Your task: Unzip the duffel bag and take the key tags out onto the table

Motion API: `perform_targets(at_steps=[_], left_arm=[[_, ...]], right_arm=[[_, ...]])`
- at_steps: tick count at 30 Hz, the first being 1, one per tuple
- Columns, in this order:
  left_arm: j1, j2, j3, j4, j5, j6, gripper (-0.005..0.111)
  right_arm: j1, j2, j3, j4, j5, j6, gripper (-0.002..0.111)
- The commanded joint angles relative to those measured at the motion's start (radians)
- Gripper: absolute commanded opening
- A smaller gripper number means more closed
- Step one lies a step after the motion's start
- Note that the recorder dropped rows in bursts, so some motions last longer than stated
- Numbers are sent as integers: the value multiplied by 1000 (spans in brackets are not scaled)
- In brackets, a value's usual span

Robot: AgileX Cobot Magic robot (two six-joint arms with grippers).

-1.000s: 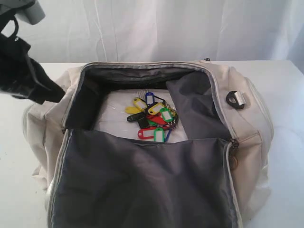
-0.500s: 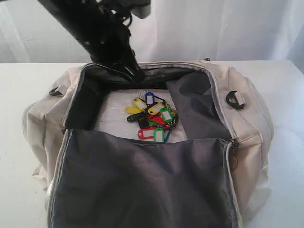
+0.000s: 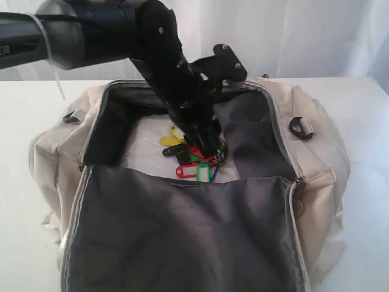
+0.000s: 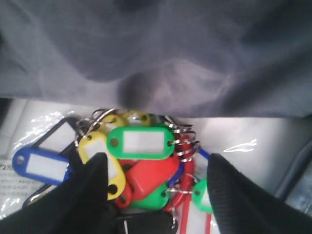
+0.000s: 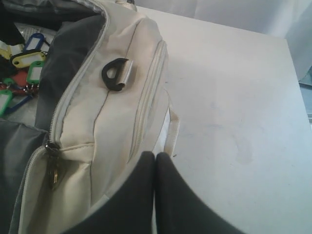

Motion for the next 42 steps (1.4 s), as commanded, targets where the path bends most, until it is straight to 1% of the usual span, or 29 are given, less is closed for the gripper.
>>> perform_targets(at_steps=[1,4,9,11,17,21,24,30,33,35,37,40,42], left_arm=[[-25,32,-8,-21,-14,32,68],[-36,54,-8,-21,-22,79,68],[-43,93,-8,-19,-24,106,68],[-43,111,-8,20,-34,106,68],[-43,155,-8,105,-51,19,68],[-43,180,-8,105,-45,-10,67],[-43,195,-8,105,-14,-37,60],[-43,201,-19,144,103,-70,27],[-43,201,-39,211,177,-127,14],[-43,201,-55,249,221,-143,9],[-43,201,-71,283,261,-170,5],[-43,201,-96,331,325,-216,5],[-43,201,-117,356,363,-218,5]], right_arm=[[-9,-5,2,-8,-6,6,0],[-9,-5,2,-8,-6,6,0],[-9,-5,2,-8,-6,6,0],[-9,-5,2,-8,-6,6,0],[-9,-5,2,-8,-8,6,0],[-9,-5,2,-8,-6,6,0],[-9,-5,2,-8,-8,6,0],[-9,-5,2,-8,-8,6,0],[-9,-5,2,-8,-8,6,0],[-9,-5,2,-8,-8,6,0],[-9,-5,2,-8,-8,4,0],[-9,-5,2,-8,-8,4,0],[-9,-5,2,-8,-8,4,0]])
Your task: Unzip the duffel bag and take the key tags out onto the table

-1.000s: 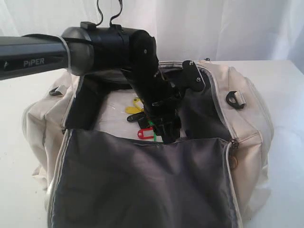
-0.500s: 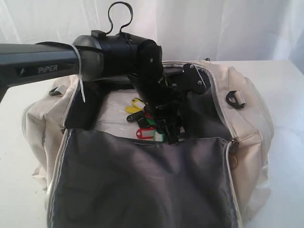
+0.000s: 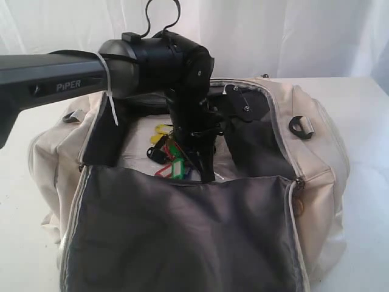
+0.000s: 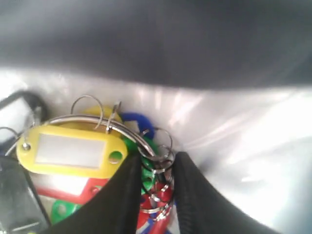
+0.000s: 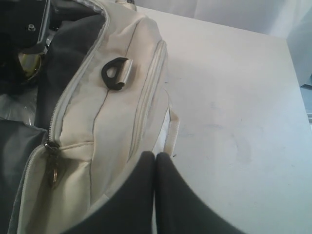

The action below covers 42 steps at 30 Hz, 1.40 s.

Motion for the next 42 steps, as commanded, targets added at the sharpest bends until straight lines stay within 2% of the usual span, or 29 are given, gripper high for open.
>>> perform_targets(at_steps=[1,5,7,8,10,11,18,23,33,42], left_arm=[[5,33,-8,97,202,-39,5],[5,33,-20,100,187,-42,9],[5,33,-20,93,162,-42,26],[5,33,-20,82,145,-42,41],[5,33,-20,77,131,-42,55],[5,33,-20,77,121,-45,58],[5,40,-20,20,99,-49,58],[5,61,-20,-73,101,-120,57],[5,61,-20,-193,100,-98,53],[5,56,-155,-215,188,-66,53]], right_arm=[[-9,-5,2,-8,-8,4,0],[-9,-5,2,-8,-8,4,0],[-9,-5,2,-8,-8,4,0],[-9,-5,2,-8,-8,4,0],[-9,-5,2,-8,-8,4,0],[-9,-5,2,-8,-8,4,0],[-9,-5,2,-8,-8,4,0],[-9,-5,2,-8,-8,4,0],[-9,-5,2,-8,-8,4,0],[-9,-5,2,-8,-8,4,0]])
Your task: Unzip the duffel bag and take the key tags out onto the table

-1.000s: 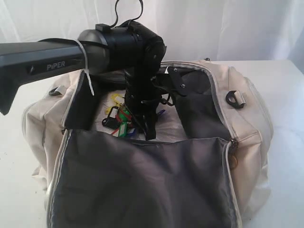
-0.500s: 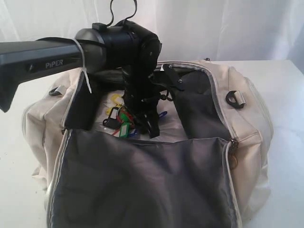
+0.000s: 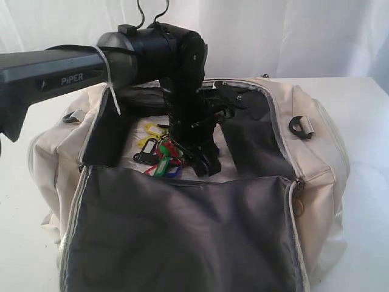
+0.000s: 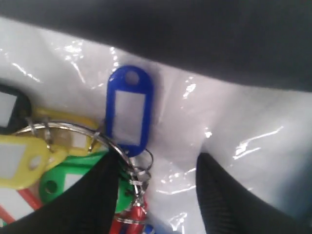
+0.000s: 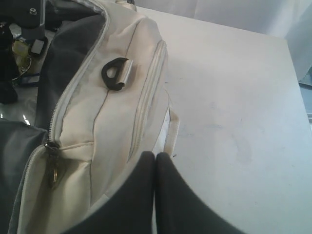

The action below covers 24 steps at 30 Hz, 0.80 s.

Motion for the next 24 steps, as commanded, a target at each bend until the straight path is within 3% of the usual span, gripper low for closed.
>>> perform_targets(at_steps=[1,10,24], left_arm=[[-16,17,-71,-52,81,6,53],[-16,17,-120,159,224,-45,53],[-7,19,-94,93,214,-37,53]], right_arm=[[-9,-5,2,-8,-8,4,0],[-9,-5,2,-8,-6,4,0],[-9,-5,2,-8,-8,4,0]])
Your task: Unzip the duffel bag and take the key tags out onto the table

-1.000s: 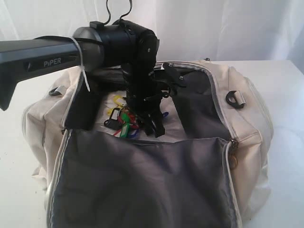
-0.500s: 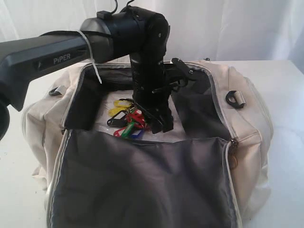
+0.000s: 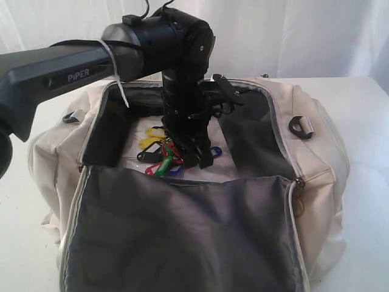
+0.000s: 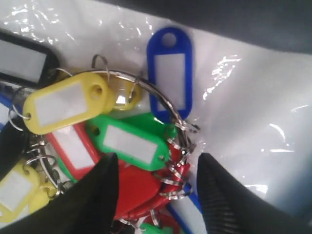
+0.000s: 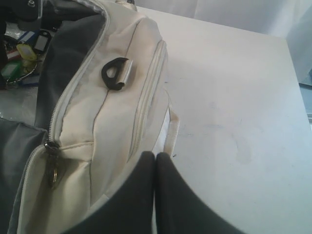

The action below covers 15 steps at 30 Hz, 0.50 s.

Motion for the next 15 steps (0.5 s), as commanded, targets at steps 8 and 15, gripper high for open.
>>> perform_targets(at_steps=[8,15], left_arm=[[2,31,6,-73,59,-1,54],[2,85,6,-68,45,-8,67]], right_arm=[[-9,-5,2,-8,-8,4,0],[-9,-5,2,-8,-8,4,0]])
